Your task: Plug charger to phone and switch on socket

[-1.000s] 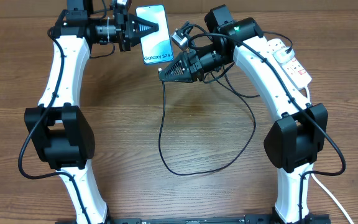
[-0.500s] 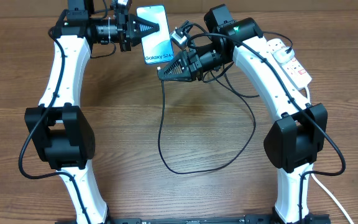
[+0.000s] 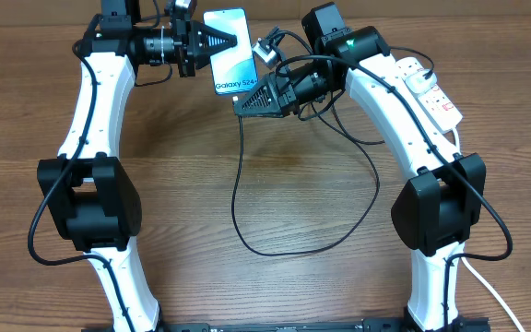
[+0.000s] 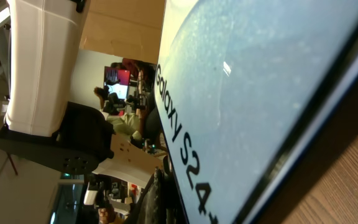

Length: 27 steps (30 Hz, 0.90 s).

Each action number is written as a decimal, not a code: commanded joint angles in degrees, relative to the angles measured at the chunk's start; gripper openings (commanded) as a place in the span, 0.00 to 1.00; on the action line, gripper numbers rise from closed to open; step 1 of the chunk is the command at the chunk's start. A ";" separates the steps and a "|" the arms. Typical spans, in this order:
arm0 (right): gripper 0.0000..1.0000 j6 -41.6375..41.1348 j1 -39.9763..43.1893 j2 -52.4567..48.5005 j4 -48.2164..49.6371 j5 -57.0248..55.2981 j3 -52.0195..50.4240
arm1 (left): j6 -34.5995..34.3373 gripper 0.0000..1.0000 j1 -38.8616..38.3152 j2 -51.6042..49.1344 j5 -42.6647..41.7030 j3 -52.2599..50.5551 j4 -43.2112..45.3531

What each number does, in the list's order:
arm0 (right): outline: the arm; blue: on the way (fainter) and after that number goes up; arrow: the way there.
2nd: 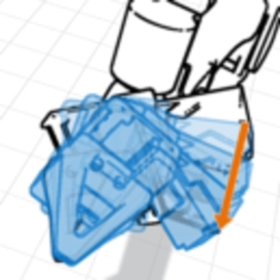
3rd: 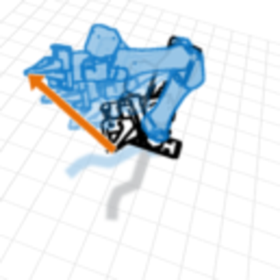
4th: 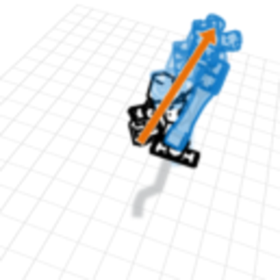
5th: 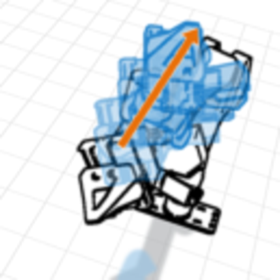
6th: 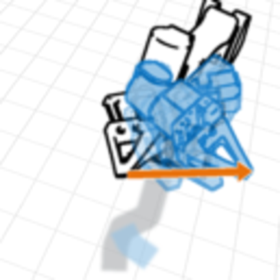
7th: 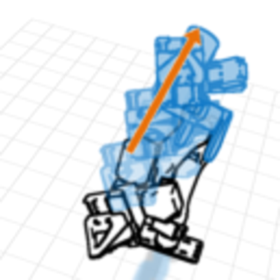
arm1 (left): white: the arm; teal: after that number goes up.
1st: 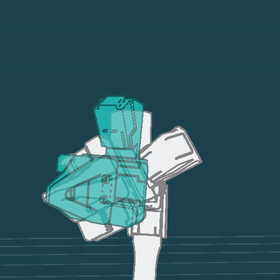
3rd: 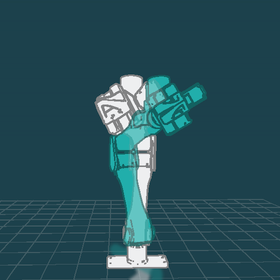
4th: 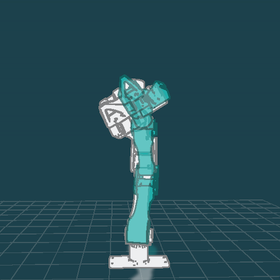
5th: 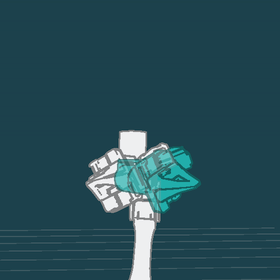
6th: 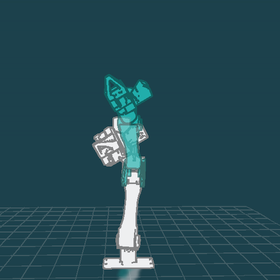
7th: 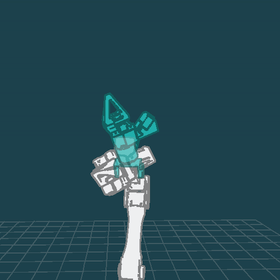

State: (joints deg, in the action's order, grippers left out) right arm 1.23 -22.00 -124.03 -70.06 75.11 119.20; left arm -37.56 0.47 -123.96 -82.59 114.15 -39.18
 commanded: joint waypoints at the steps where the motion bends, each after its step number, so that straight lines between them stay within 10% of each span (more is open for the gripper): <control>1: 0.04 0.24 -0.39 1.66 0.37 0.42 1.68 | -0.61 0.04 -0.81 2.36 -4.31 1.51 0.24; 27: 0.04 0.04 1.38 1.66 0.39 2.95 1.64 | -2.58 0.04 -0.81 2.38 -4.28 1.51 0.48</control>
State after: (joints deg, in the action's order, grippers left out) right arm 1.06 -20.29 -124.03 -70.06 76.88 119.20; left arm -38.02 0.45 -123.96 -83.18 114.15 -38.96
